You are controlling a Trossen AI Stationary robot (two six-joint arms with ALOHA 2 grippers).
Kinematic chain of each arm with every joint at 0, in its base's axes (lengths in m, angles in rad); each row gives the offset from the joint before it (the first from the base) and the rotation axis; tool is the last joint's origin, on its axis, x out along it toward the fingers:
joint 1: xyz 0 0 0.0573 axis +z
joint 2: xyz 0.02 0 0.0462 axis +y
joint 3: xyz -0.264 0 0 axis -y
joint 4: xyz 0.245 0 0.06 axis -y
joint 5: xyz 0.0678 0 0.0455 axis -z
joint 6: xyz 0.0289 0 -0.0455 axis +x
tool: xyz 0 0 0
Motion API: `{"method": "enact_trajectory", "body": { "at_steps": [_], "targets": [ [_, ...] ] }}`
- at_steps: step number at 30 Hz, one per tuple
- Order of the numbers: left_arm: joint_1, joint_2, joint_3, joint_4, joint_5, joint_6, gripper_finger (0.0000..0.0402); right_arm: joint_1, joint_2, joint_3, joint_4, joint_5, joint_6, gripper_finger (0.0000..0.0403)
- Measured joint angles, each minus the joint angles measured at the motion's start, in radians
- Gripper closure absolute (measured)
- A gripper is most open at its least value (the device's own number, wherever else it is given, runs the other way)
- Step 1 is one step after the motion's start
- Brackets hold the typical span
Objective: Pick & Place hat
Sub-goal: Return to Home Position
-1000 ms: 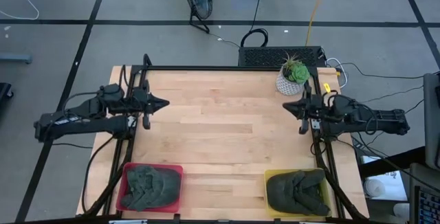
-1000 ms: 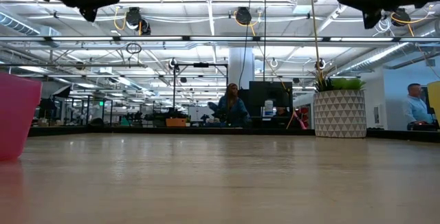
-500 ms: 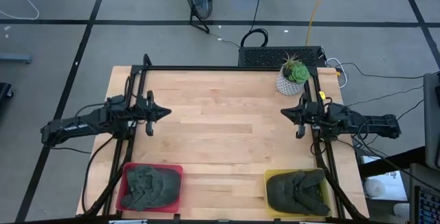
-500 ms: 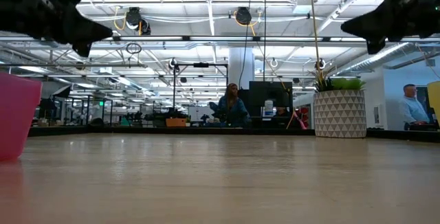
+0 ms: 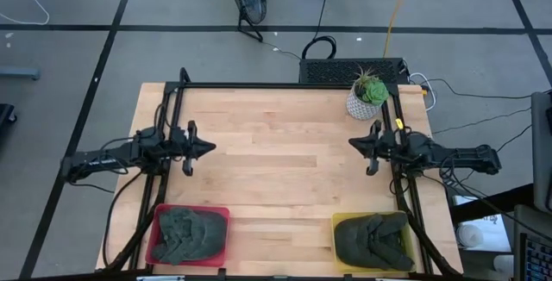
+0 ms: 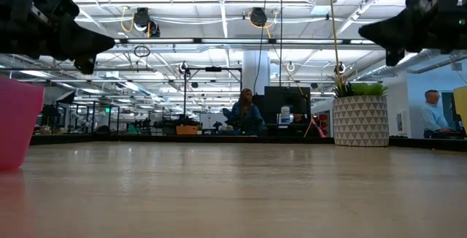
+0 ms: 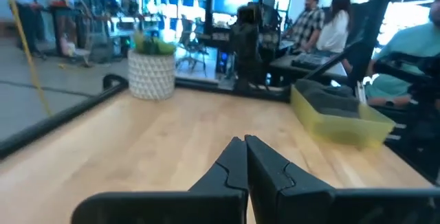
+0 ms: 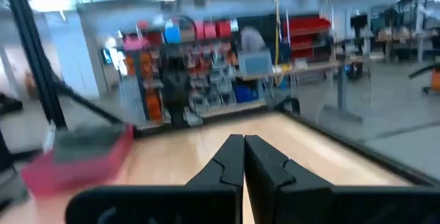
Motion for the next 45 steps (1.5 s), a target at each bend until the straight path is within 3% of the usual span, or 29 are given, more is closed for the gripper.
{"method": "enact_trajectory", "body": {
  "at_steps": [14, 26, 41, 45],
  "targets": [
    [-0.099, 0.013, 0.000, -0.011, -0.105, 0.031, 0.0399, 0.033, 0.000, -0.015, -0.008, 0.028, -0.036, 0.0403],
    [-0.099, 0.021, 0.000, -0.015, -0.077, 0.065, 0.0399, 0.070, 0.006, -0.016, -0.074, -0.030, -0.077, 0.0403],
    [-0.098, 0.021, 0.001, -0.007, -0.019, 0.084, 0.0399, 0.070, 0.007, -0.017, -0.085, -0.029, -0.090, 0.0403],
    [-0.098, 0.021, 0.001, -0.007, -0.022, 0.117, 0.0381, 0.070, 0.007, -0.017, -0.084, -0.028, -0.091, 0.0403]
  ]
}}
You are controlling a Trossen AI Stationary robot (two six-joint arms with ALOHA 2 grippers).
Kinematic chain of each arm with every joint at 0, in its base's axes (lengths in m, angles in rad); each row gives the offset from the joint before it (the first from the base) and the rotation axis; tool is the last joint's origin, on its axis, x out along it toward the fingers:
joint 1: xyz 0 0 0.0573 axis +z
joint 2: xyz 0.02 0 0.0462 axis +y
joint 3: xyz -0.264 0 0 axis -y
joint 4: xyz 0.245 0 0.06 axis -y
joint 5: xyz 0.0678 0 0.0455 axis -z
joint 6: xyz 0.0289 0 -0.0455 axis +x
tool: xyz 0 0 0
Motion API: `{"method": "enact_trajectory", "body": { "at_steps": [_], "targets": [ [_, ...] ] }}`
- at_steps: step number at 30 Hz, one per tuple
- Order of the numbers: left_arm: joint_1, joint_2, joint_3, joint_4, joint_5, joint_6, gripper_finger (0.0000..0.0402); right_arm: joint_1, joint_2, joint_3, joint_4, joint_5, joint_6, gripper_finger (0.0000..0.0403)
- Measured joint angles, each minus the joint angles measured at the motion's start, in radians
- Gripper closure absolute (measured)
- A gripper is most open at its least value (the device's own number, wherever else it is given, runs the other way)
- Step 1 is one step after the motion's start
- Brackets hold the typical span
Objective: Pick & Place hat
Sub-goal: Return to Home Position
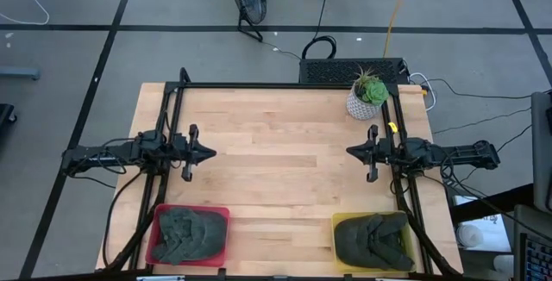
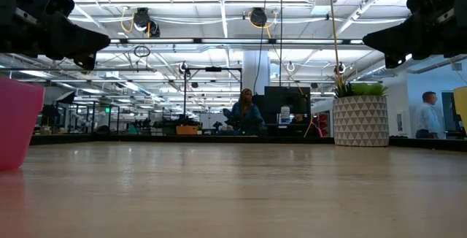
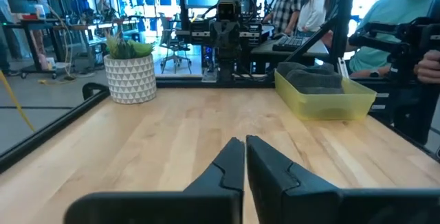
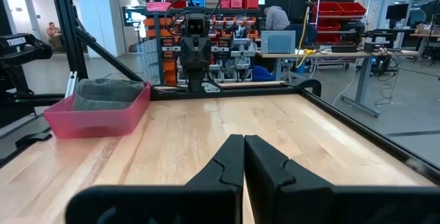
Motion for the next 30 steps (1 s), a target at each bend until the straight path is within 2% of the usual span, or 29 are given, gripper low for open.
{"method": "enact_trajectory", "body": {
  "at_steps": [8, 30],
  "targets": [
    [0.000, 0.000, 0.000, 0.004, 0.001, -0.038, 0.0350, 0.000, 0.000, -0.001, 0.044, 0.003, -0.006, 0.0403],
    [0.000, 0.000, 0.000, 0.005, -0.001, -0.029, 0.0362, 0.000, 0.000, -0.001, 0.045, 0.002, -0.006, 0.0403]
  ]
}}
